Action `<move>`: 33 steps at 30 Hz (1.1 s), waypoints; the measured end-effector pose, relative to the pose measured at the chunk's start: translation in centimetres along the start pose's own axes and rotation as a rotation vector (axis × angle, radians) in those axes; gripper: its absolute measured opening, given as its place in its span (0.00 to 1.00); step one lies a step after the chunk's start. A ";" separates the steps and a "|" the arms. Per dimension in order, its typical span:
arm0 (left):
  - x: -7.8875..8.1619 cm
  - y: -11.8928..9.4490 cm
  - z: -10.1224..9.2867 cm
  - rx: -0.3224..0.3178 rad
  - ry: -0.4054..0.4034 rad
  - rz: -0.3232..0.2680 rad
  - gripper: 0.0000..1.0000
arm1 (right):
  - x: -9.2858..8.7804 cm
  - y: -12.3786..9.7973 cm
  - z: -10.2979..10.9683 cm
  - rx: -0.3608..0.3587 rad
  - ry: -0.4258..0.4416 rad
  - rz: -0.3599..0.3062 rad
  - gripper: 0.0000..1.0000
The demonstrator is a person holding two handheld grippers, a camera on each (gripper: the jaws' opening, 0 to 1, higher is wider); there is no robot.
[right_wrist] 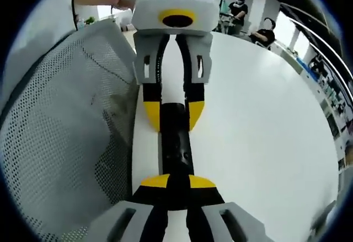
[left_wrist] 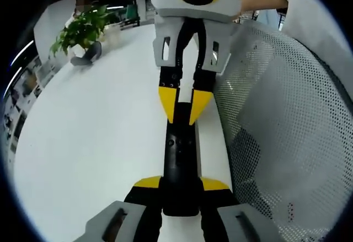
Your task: Press the specified remote control buttons in sequence, fully releasing each button before pressing the next.
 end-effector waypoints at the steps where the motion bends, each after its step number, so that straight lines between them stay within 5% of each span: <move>1: 0.0 0.0 0.0 0.000 0.000 -0.002 0.24 | 0.0 0.1 -0.1 0.004 -0.005 0.012 0.07; 6: 0.0 0.0 0.0 0.001 -0.002 -0.002 0.24 | 0.1 0.2 -0.1 0.039 -0.003 0.144 0.07; 9: 0.0 0.0 0.0 -0.001 0.003 -0.005 0.24 | 0.2 0.3 -0.2 0.045 -0.013 0.143 0.07; 15: 0.0 0.0 0.0 0.003 -0.002 -0.013 0.24 | -0.4 -0.1 -0.4 0.050 0.097 -0.148 0.08; 18: 0.0 0.0 0.0 0.004 -0.003 -0.018 0.24 | -0.6 -0.2 -0.3 0.033 0.078 -0.201 0.08; 25: 0.0 0.0 0.0 0.005 -0.004 -0.022 0.24 | -0.1 0.1 -0.1 0.046 0.002 -0.172 0.08; 29: 0.0 0.0 0.0 0.004 -0.003 -0.023 0.24 | 0.2 0.2 0.1 0.071 -0.130 -0.077 0.08; 33: 0.0 0.0 0.0 0.005 -0.005 -0.023 0.24 | 0.4 0.3 -0.1 0.086 -0.026 0.039 0.07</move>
Point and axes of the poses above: the point that each gripper's makers call its tool centre point, and the gripper's own axes: y roughly forward along the fingers, z roughly to its left, x roughly out of its top, the point moved 2 cm from there along -y, roughly backward along the fingers, and after that the axes turned 9 degrees about y, right-handed, at the moved point
